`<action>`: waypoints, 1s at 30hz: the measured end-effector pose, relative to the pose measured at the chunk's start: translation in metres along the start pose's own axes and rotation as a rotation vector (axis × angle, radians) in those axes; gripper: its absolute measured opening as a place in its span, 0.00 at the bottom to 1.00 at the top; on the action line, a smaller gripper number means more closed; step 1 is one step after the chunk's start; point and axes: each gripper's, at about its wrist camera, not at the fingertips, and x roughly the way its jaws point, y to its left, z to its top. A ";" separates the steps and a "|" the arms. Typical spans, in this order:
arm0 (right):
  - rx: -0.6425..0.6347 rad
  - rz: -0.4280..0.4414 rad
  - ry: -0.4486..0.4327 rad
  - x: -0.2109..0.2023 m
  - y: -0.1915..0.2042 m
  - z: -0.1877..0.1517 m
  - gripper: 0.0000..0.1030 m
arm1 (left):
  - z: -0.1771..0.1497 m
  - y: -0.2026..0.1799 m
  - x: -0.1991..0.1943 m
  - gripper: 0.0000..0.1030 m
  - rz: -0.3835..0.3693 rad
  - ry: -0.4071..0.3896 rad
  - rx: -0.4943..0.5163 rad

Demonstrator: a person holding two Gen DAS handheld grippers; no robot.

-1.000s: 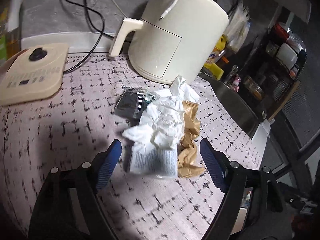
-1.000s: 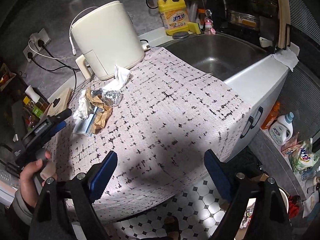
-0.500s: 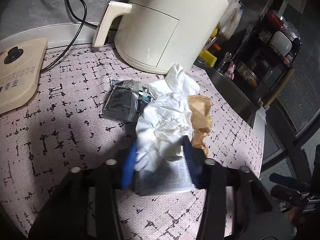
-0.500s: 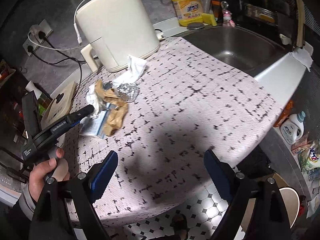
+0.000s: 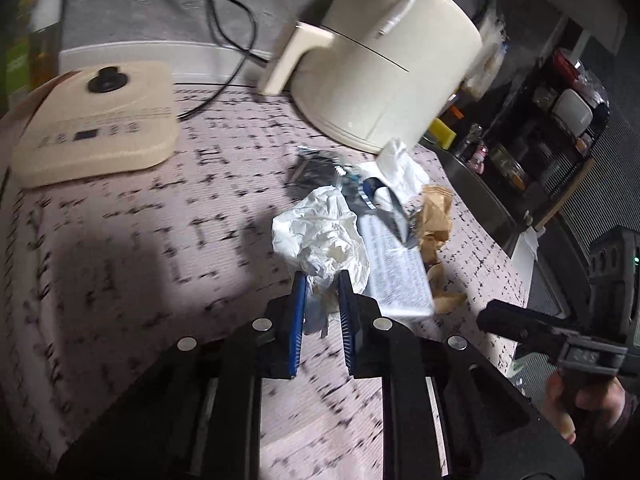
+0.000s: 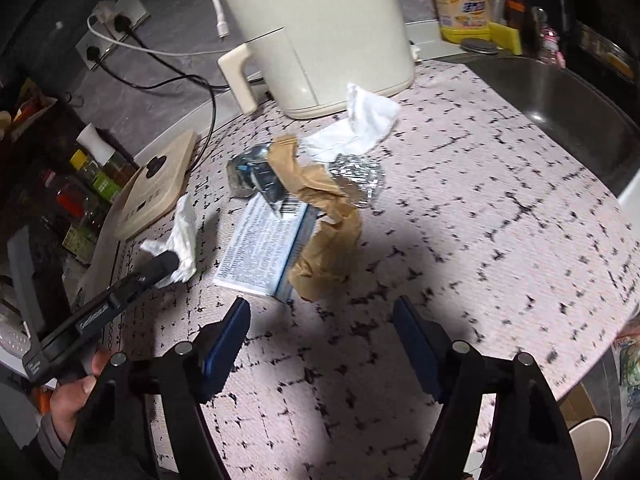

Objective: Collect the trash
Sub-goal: 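Grasp the white tissue with the left tool while the right tool grasps brown paper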

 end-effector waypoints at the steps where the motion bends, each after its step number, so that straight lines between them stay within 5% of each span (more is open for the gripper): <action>1: 0.000 0.005 0.003 0.003 0.001 0.001 0.66 | -0.003 0.005 -0.006 0.16 0.015 -0.001 -0.014; 6: 0.027 0.023 0.032 0.025 -0.002 0.009 0.53 | -0.015 0.021 -0.039 0.16 0.080 -0.029 -0.057; 10: 0.028 0.040 0.052 0.035 -0.004 0.015 0.20 | -0.028 0.034 -0.068 0.16 0.131 -0.067 -0.102; 14: 0.043 0.039 0.030 0.030 -0.006 0.016 0.10 | -0.039 0.041 -0.090 0.16 0.169 -0.083 -0.123; 30: 0.007 0.048 -0.027 -0.044 -0.036 -0.011 0.09 | -0.058 -0.018 -0.108 0.16 0.183 -0.129 -0.102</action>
